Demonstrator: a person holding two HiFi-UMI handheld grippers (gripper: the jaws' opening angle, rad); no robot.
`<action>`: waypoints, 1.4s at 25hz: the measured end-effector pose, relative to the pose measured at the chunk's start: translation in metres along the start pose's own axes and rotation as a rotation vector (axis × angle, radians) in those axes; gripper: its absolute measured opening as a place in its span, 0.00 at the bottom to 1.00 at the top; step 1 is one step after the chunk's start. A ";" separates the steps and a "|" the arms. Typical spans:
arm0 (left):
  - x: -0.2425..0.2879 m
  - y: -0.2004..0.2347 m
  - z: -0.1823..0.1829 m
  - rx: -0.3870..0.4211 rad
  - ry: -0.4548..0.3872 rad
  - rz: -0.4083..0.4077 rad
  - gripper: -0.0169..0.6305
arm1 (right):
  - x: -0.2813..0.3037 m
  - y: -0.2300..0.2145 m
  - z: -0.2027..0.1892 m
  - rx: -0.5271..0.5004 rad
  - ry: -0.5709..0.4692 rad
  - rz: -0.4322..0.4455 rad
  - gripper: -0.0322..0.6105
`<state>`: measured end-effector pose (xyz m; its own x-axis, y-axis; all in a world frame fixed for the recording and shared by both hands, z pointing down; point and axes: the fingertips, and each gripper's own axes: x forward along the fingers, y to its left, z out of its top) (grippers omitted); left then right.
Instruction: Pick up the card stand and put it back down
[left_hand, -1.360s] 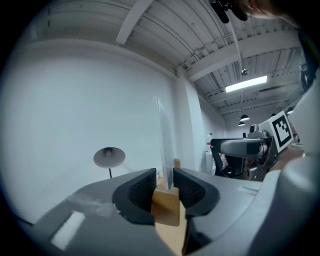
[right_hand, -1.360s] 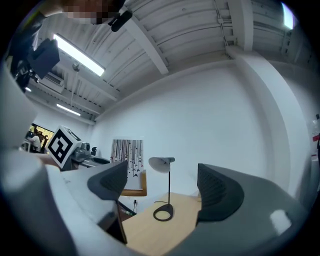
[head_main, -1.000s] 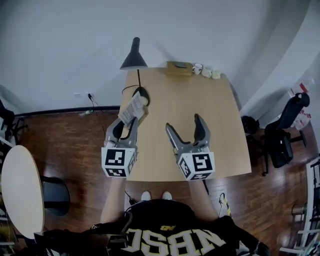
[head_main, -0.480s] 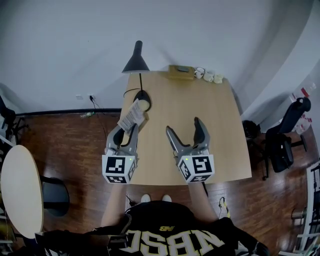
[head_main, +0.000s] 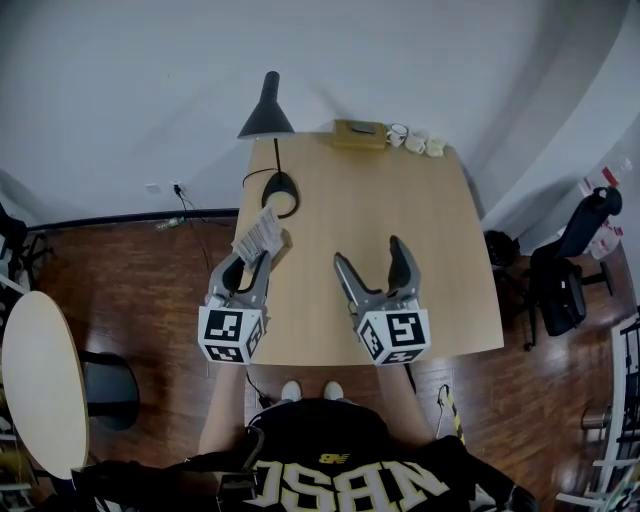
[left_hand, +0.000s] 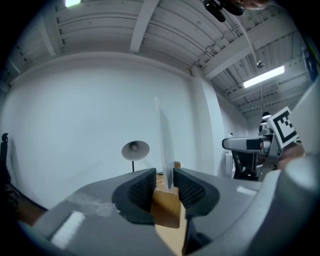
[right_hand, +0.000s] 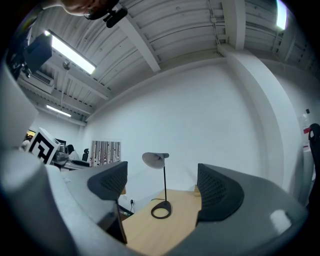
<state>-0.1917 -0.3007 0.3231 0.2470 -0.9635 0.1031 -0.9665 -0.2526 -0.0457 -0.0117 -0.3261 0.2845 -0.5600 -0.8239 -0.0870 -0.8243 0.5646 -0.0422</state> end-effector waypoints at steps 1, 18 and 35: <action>0.001 0.002 -0.006 -0.002 0.008 -0.004 0.20 | -0.001 0.001 -0.004 0.003 0.007 0.001 0.73; 0.073 0.042 -0.113 -0.067 0.104 -0.291 0.20 | 0.023 -0.003 -0.077 0.033 0.127 0.013 0.73; 0.185 -0.034 -0.260 0.021 0.176 -0.739 0.20 | 0.049 -0.027 -0.217 0.092 0.318 -0.022 0.73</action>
<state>-0.1310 -0.4470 0.6021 0.8133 -0.5150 0.2706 -0.5518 -0.8303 0.0783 -0.0352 -0.3921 0.4970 -0.5520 -0.8016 0.2297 -0.8337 0.5364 -0.1315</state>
